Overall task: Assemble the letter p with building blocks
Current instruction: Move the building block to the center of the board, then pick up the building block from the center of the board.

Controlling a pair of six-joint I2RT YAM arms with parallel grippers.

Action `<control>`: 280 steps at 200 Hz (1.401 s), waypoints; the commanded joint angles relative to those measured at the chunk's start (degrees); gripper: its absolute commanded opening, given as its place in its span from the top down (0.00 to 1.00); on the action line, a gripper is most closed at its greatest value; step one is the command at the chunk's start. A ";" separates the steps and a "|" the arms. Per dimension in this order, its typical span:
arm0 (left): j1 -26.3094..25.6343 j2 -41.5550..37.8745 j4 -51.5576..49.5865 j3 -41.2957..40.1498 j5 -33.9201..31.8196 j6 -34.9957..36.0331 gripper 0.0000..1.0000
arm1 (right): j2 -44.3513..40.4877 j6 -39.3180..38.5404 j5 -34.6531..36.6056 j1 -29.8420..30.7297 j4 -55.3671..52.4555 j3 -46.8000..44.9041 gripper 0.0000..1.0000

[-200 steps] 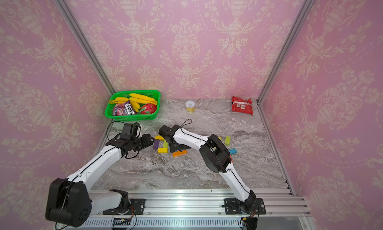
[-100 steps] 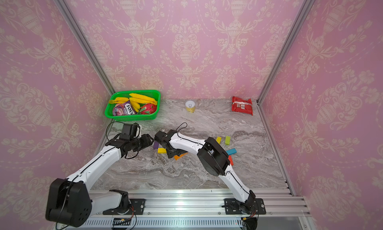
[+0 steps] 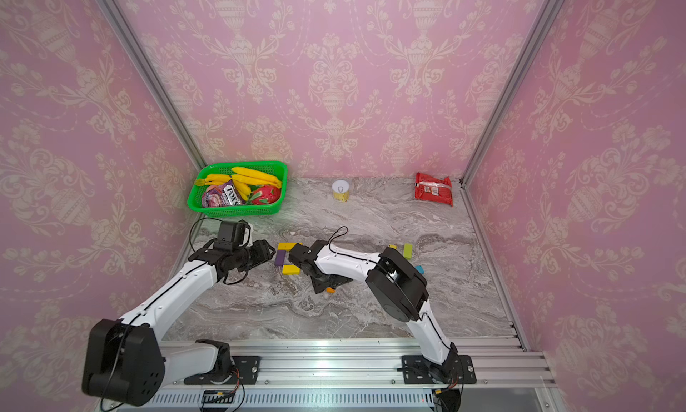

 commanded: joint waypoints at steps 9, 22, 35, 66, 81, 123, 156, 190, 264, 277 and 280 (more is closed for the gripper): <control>0.36 1.03 -1.10 0.63 -0.14 1.63 0.40 | -1.65 1.95 -6.81 -1.24 6.96 -4.41 0.13; 0.39 1.08 -1.06 0.74 -0.17 1.62 0.40 | -1.77 1.96 -9.17 -1.89 9.05 -5.03 0.14; 0.45 1.07 -1.10 0.78 -0.23 1.57 0.40 | -1.28 1.96 -11.50 -2.59 10.26 -4.99 0.18; 0.64 0.92 -1.36 1.05 -0.41 1.35 0.40 | -0.44 2.51 -13.46 -3.40 10.18 -4.58 0.32; 0.74 0.85 -1.37 1.17 -0.41 1.24 0.40 | -0.43 2.93 -14.07 -3.61 9.90 -4.89 0.42; 0.97 0.66 -1.29 1.00 -0.32 1.21 0.39 | -0.28 3.87 -15.08 -4.11 9.51 -6.08 0.65; 1.26 0.25 -1.36 0.82 -0.23 1.00 0.39 | -1.25 3.91 -14.17 -4.10 9.43 -6.37 0.89; 1.78 -0.32 -1.72 1.09 -0.25 0.71 0.39 | -3.31 3.42 -11.58 -3.76 7.48 -4.53 0.90; 8.07 -1.01 2.20 -0.43 6.95 -5.07 0.36 | -2.32 0.33 -11.23 0.03 0.11 12.81 0.88; 9.92 -1.19 3.76 -0.82 8.65 -7.14 0.36 | -0.35 -0.12 -12.25 1.00 -0.41 17.05 0.88; 10.36 -1.34 4.04 -0.91 8.94 -7.58 0.36 | 0.08 -0.19 -12.53 1.33 -0.54 18.03 0.88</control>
